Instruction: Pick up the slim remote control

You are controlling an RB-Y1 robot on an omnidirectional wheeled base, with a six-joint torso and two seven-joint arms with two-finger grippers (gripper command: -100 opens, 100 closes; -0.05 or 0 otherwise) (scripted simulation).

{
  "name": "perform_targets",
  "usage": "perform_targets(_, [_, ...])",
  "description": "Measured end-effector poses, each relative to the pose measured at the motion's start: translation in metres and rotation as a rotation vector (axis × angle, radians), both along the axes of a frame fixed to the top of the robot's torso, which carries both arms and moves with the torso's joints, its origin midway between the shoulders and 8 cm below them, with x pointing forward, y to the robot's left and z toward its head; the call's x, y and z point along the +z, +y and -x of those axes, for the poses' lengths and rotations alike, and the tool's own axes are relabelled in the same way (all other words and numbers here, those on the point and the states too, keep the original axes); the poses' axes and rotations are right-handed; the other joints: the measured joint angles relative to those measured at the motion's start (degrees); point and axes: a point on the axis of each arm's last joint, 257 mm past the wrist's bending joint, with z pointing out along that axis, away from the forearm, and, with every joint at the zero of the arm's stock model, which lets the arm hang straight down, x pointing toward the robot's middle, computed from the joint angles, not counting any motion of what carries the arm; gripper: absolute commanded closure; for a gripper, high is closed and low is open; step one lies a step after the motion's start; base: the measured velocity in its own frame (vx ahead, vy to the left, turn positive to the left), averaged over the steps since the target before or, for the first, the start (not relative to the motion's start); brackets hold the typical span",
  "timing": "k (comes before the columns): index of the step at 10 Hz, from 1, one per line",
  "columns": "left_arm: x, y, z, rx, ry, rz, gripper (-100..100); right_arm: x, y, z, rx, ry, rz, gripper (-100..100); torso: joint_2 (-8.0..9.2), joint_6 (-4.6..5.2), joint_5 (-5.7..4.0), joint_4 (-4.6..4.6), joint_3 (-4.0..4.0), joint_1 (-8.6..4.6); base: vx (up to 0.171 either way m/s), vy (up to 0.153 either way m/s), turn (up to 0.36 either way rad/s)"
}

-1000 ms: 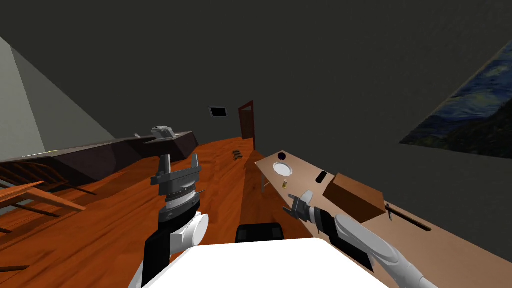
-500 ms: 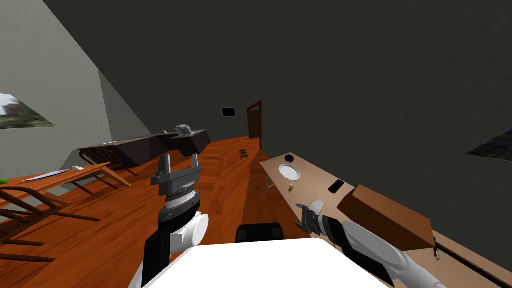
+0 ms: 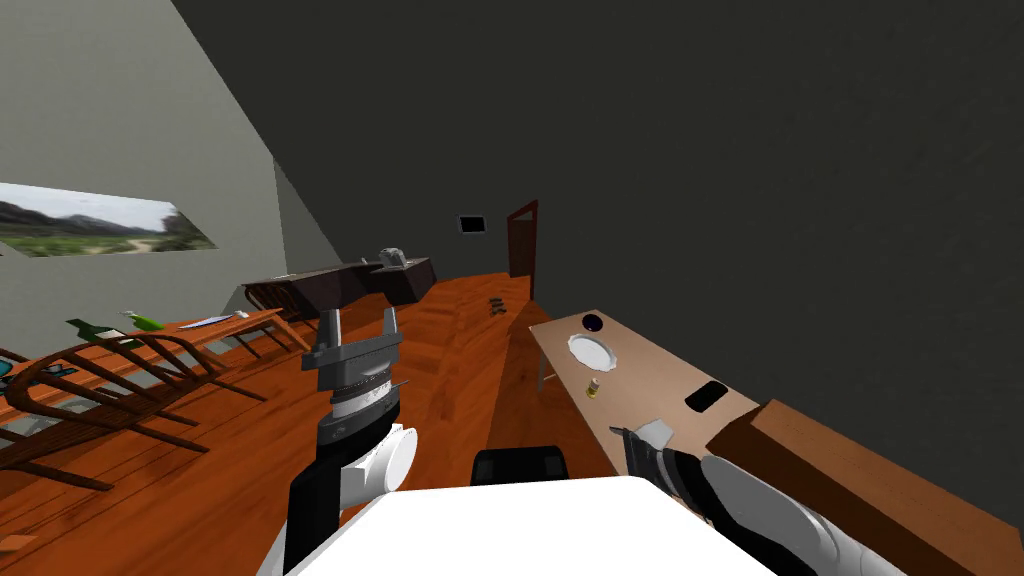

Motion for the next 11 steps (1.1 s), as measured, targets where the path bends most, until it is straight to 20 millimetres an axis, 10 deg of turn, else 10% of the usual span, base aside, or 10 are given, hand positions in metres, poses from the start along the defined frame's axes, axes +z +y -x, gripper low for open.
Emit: perform_targets(11, [0.0,0.0,0.0,0.0,0.0,0.0,0,-0.046,-0.151,0.124,0.335,0.204,0.433,-100,-0.12,-0.03,-0.02,-0.02,-0.06,-0.09,0.029,-0.037,0.2])
